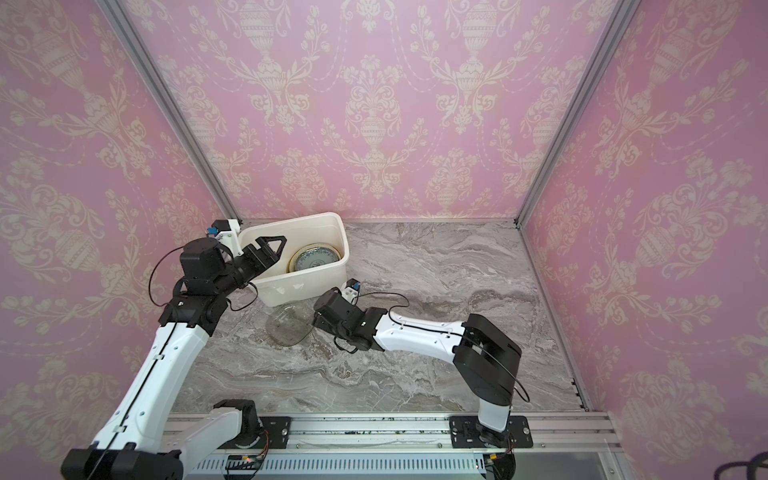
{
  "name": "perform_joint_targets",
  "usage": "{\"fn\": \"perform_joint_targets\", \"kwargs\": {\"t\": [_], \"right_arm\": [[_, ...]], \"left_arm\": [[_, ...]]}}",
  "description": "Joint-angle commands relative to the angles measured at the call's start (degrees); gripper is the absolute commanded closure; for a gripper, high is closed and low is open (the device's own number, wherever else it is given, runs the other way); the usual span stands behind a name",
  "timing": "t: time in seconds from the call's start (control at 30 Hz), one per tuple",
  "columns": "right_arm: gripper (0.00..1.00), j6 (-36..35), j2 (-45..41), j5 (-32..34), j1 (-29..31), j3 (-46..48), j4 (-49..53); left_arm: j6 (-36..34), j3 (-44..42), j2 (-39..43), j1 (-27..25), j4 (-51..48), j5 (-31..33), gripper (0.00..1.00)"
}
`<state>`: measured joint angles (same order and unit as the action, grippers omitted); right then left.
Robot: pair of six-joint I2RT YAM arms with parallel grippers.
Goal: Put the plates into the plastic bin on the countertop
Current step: 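Reach the right gripper to the second clear glass plate beside the bin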
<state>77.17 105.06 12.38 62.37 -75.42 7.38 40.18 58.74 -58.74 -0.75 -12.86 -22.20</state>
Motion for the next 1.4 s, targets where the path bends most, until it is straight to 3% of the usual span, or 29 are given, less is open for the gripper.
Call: {"fn": "perform_joint_targets", "kwargs": {"t": [0.0,0.3,0.8,1.37], "right_arm": [[0.39,7.6,5.0,2.4,1.8,-3.9,3.7],[0.40,12.5,11.1,2.0,2.1,-10.7,8.8],[0.43,18.1,21.2,-5.4,1.4,-18.4,8.2],[0.90,21.3,26.3,-9.5,0.1,-21.2,6.8]], "left_arm": [[0.6,-0.3,2.2,0.0,0.3,-1.4,0.15],[-0.9,-0.3,4.1,-0.3,-1.1,-1.2,0.15],[-2.0,0.6,3.5,-0.3,-3.5,0.1,0.15],[-1.6,0.5,2.3,-0.3,-2.6,-0.1,0.15]]}}
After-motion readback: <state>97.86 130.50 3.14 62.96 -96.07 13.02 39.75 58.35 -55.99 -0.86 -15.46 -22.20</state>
